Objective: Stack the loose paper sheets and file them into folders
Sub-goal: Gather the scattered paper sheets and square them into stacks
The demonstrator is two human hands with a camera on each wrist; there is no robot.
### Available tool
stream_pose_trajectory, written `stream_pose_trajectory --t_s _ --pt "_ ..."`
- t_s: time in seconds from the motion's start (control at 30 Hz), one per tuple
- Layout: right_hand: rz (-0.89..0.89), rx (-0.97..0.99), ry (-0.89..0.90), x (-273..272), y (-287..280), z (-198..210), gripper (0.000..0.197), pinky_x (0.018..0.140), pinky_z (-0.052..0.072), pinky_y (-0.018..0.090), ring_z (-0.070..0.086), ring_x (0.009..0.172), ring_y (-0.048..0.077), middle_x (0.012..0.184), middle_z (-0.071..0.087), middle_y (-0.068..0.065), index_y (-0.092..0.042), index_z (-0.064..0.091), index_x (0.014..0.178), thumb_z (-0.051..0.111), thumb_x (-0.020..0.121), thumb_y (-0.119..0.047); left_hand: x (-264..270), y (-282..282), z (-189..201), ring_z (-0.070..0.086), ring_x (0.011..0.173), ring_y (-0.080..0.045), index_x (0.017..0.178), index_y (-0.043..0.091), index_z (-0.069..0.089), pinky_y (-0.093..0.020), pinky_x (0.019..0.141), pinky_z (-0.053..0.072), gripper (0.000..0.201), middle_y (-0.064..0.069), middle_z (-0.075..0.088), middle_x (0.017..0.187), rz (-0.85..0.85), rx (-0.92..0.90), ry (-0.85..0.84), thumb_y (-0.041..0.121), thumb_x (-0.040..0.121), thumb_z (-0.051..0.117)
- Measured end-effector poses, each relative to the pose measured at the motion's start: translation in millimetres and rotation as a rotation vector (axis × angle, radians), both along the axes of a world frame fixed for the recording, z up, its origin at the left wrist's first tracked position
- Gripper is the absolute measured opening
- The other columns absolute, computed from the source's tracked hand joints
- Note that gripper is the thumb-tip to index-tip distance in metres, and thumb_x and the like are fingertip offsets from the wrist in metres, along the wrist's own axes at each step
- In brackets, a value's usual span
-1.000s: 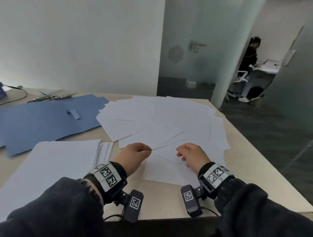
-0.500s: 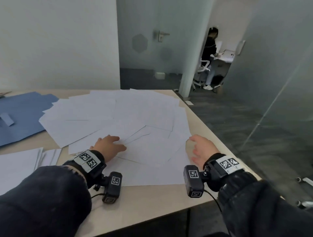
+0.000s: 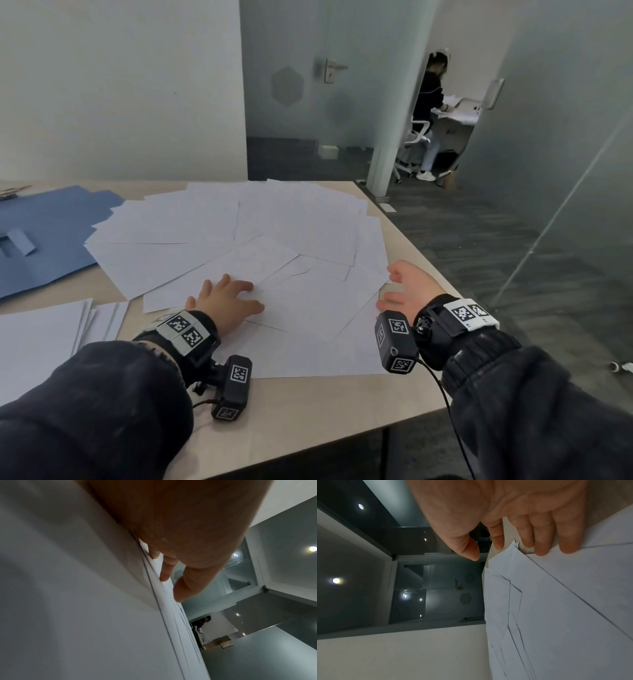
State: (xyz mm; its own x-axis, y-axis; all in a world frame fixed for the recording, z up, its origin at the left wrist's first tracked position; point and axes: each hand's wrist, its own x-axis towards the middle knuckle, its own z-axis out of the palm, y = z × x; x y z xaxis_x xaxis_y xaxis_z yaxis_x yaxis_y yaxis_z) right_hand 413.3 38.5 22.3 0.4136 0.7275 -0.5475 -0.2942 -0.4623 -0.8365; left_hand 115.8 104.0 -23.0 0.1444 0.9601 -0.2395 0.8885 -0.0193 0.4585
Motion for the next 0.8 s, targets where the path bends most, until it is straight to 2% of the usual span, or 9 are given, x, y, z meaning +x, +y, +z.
stream_pose_trajectory --t_s 0.1,0.2,0.33,0.43,0.5,0.57,0.67,0.73,0.8 --pt "0.026 0.005 -0.072 1 4 2 0.036 0.101 0.049 0.053 0.058 0.089 0.028 0.127 0.046 0.01 -0.015 0.053 0.129 0.056 0.097 -0.031 -1 -2 2 0.012 0.151 -0.022 0.146 0.041 0.043 -0.045 0.117 0.012 0.053 0.004 0.027 0.161 -0.012 -0.002 -0.004 0.051 0.095 0.056" --pt "0.048 -0.05 -0.063 0 5 7 0.035 0.097 0.049 0.05 0.058 0.102 0.036 0.133 0.044 0.018 -0.018 0.054 0.124 0.059 0.093 -0.034 -2 0 -1 0.008 0.153 -0.022 0.145 0.043 0.043 -0.047 0.119 0.009 0.053 0.005 0.022 0.164 -0.017 -0.008 -0.01 0.052 0.094 0.056" --pt "0.054 -0.056 -0.07 -4 8 12 0.032 0.09 0.052 0.052 0.053 0.119 0.038 0.137 0.042 0.018 -0.017 0.054 0.121 0.061 0.093 -0.031 -2 3 -4 0.0 0.156 -0.023 0.145 0.044 0.042 -0.051 0.121 0.003 0.055 0.006 0.013 0.168 -0.019 -0.014 -0.016 0.055 0.092 0.056" --pt "0.046 -0.057 -0.065 -6 9 10 0.035 0.069 0.051 0.042 0.058 0.102 0.033 0.134 0.047 0.018 -0.016 0.053 0.124 0.06 0.093 -0.03 -4 6 -7 -0.002 0.156 -0.024 0.145 0.045 0.042 -0.053 0.121 0.002 0.056 0.005 0.011 0.169 -0.022 -0.015 -0.019 0.056 0.092 0.056" --pt "0.046 -0.05 -0.074 -6 10 6 0.039 0.061 0.05 0.036 0.061 0.081 0.029 0.117 0.055 0.012 -0.014 0.049 0.132 0.058 0.096 -0.026 -5 7 -9 -0.002 0.156 -0.024 0.145 0.046 0.042 -0.054 0.121 0.003 0.057 0.006 0.011 0.169 -0.024 -0.015 -0.015 0.057 0.091 0.055" --pt "0.027 -0.022 -0.058 -5 11 1 0.034 0.062 0.05 0.035 0.061 0.075 0.026 0.098 0.056 0.008 -0.014 0.047 0.131 0.054 0.099 -0.022 -5 8 -9 -0.002 0.156 -0.024 0.145 0.046 0.041 -0.053 0.121 0.002 0.057 0.006 0.011 0.169 -0.025 -0.017 -0.018 0.057 0.091 0.055" --pt "0.023 -0.024 0.0 -10 13 -5 0.025 0.063 0.047 0.033 0.057 0.068 0.026 0.084 0.059 0.012 -0.011 0.049 0.118 0.053 0.098 -0.026 -4 7 -8 -0.002 0.156 -0.024 0.145 0.045 0.041 -0.052 0.121 0.003 0.056 0.007 0.015 0.167 -0.024 -0.014 -0.023 0.056 0.092 0.054" --pt "0.04 -0.033 -0.004 -12 17 -10 0.022 0.063 0.045 0.031 0.056 0.065 0.026 0.082 0.06 0.013 -0.007 0.054 0.108 0.054 0.097 -0.026 -5 8 -9 0.002 0.154 -0.024 0.144 0.045 0.042 -0.052 0.12 0.006 0.055 0.008 0.019 0.164 -0.027 -0.008 -0.014 0.057 0.091 0.054" --pt "0.034 -0.025 0.001 -14 22 -16 0.027 0.071 0.049 0.035 0.061 0.069 0.029 0.087 0.065 0.014 -0.006 0.06 0.109 0.059 0.093 -0.027 -7 9 -10 0.005 0.153 -0.024 0.143 0.047 0.042 -0.053 0.12 0.009 0.055 0.009 0.021 0.163 -0.031 -0.014 -0.007 0.058 0.09 0.053"
